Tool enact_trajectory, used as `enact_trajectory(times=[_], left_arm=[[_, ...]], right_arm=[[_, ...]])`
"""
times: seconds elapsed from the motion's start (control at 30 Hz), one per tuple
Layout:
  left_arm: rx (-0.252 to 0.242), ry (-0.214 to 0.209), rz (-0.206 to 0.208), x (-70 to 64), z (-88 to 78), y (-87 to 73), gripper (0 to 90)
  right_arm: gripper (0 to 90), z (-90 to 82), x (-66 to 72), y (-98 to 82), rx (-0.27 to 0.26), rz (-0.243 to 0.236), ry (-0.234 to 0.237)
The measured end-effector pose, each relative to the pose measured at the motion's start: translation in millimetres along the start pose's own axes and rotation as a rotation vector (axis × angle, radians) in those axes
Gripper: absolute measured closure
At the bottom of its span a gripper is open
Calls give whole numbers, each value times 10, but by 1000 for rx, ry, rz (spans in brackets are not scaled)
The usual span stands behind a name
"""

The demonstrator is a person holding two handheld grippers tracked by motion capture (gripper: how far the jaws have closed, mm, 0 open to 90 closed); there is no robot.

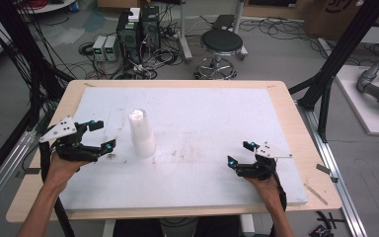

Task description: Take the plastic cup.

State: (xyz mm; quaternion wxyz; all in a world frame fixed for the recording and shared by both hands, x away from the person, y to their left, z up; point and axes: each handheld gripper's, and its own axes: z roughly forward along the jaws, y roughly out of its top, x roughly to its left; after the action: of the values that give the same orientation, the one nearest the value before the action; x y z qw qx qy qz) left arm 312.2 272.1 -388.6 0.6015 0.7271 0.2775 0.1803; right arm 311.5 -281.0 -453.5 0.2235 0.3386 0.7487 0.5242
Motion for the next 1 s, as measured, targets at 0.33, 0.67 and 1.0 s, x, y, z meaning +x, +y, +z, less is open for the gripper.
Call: enact_trajectory(times=[0.33, 0.67, 1.0], left_arm=[[91, -85, 67, 50, 204, 336, 133], [189, -130, 120, 72, 473, 616, 133], [270, -163, 141, 36, 780, 718, 135]], right_arm=[[145, 0, -2, 1, 6, 5, 11], [145, 4, -13, 2, 4, 3, 12], [145, -1, 1, 0, 7, 6, 11]])
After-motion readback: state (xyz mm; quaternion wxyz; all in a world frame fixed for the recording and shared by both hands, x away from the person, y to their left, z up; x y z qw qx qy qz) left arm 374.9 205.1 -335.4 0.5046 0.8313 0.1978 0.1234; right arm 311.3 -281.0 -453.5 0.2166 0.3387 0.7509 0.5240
